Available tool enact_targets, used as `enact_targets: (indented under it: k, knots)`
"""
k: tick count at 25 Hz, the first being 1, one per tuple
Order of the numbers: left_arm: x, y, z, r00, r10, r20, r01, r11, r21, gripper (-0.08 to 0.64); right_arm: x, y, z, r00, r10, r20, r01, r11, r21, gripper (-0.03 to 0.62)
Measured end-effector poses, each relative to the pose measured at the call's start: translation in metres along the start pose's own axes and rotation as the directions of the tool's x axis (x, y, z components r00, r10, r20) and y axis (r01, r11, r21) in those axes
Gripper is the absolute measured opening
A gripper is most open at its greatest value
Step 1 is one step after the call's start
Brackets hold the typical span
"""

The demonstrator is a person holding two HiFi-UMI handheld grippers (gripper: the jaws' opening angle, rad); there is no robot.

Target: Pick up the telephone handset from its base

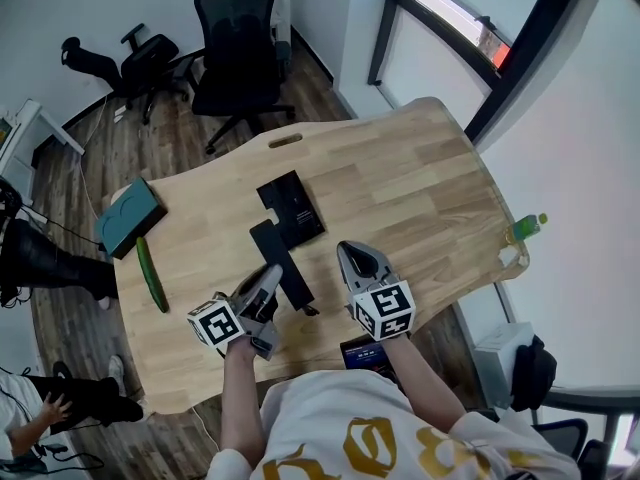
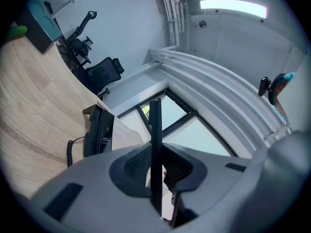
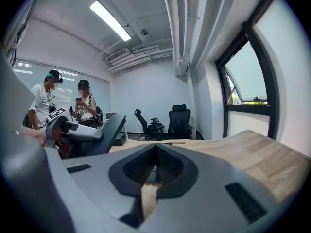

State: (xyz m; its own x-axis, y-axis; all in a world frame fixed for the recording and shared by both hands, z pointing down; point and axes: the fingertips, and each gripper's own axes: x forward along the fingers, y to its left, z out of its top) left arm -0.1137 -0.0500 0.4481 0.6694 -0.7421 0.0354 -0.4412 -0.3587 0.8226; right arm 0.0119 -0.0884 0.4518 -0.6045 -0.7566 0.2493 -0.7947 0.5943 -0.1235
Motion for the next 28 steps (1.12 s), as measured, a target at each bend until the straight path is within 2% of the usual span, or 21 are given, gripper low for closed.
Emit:
enact_targets:
  k: [9,28]
  knots:
    - [0.0,-0.013,-0.006,0.998,-0.047,-0.032,0.047,0.999,0.004,0.072,-0.004,0.006,0.002,0.999,0.036,0.006,-0.036,0.999,0.005,0.005]
    - [0.002,-0.018,-0.002,0.997,-0.075,-0.03,0.075,0.997,-0.012,0.072,-0.005,0.0,0.002,1.0,0.016,0.002,-0.016,1.0,0.001,0.005]
